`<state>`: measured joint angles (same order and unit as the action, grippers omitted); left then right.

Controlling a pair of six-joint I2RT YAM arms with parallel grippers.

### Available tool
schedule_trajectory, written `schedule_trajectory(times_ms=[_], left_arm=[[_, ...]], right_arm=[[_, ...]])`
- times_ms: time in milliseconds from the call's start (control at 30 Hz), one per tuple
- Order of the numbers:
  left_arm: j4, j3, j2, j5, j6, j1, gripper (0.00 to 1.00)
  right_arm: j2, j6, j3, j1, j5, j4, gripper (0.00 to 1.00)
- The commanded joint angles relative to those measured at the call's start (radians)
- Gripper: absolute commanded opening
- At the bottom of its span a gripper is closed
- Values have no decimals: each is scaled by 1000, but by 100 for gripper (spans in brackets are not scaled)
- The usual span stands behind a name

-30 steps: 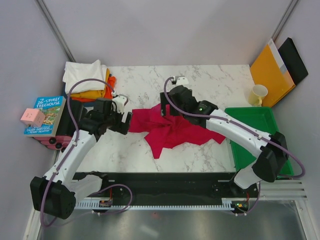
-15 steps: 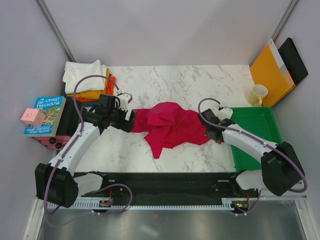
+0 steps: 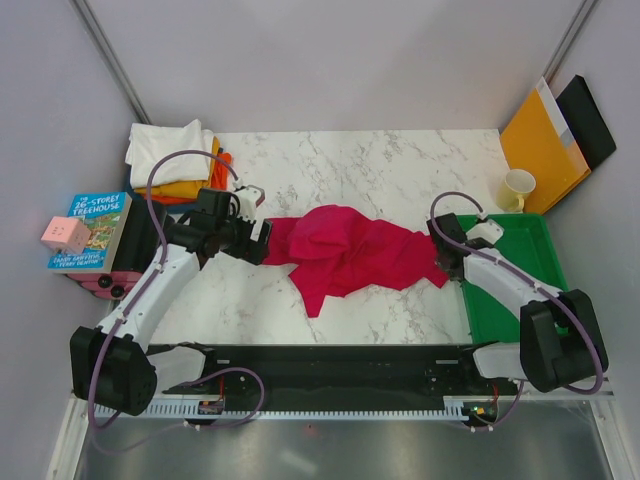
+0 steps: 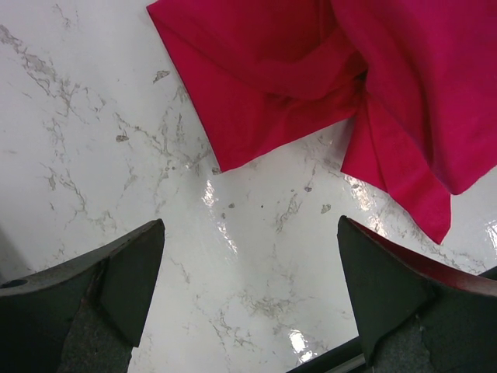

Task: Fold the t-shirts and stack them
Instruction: Flatten out the tshirt

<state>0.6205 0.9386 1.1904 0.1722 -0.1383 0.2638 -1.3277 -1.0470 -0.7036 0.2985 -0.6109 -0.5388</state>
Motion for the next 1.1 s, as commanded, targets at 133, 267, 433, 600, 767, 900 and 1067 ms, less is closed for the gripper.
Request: schedule_trajectory(times_ms=[133,267,433,600,767,900,1067], left_arm=[[-28,3,-23,39,23,-3,99],[-27,-1,-18,32,23,-3,99],[-25,-4,-23,18,20,-3,99],[-24,-14,-32,9,20,-3,99],[-25,-15,-41,10,10,-3,100],[-27,-6,-20,47,-3,-3,100],[-27,37,86,101,-1,9,100]], right_arm=[[2,38,19,-150,0,49,0],[-4,53,23,-237,26,43,0],[4,114,9,-294,30,42,0],[7,174,-11,-374,28,37,0],[146,386,-31,-305,279,209,48],[206,442,-97,-194,312,193,95],[113,484,-189,-38,255,106,95]])
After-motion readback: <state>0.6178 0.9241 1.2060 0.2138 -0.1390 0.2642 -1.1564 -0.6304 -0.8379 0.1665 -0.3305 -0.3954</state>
